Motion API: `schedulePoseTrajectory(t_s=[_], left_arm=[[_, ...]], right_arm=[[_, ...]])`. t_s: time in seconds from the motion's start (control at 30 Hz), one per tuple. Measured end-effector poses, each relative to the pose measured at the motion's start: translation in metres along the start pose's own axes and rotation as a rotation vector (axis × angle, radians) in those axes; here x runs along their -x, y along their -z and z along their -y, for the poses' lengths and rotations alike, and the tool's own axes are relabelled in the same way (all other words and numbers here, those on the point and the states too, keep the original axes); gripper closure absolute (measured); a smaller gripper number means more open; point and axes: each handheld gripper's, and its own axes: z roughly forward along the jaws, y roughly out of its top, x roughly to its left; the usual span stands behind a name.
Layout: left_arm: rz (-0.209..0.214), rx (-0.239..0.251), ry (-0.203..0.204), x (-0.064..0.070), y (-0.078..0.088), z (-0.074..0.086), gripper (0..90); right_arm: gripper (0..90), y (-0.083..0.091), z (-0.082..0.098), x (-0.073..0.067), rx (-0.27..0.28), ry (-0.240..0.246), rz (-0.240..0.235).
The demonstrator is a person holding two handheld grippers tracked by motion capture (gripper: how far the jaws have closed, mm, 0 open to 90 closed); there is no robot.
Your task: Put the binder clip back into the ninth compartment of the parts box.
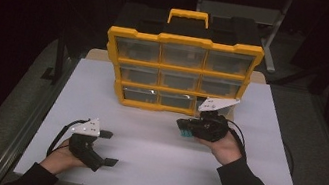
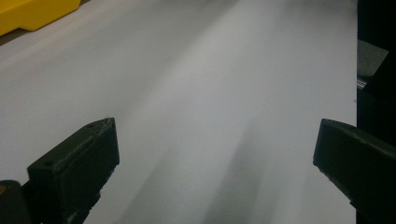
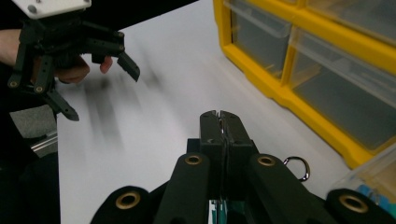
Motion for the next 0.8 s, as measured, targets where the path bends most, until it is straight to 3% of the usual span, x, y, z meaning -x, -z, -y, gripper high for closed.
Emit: schedulePoseTrajectory(t_s=[0.4, 0.8], left_arm=[[0.001, -0.001, -0.002, 0.000, 0.000, 0.000, 0.0], [0.001, -0.003, -0.005, 0.000, 0.000, 0.000, 0.0]], right_arm=[[87.5, 0.022, -0.019, 0.014, 0.064, 0.004, 0.066], [87.5, 0.045, -0.025, 0.042, 0.129, -0.028, 0.165]])
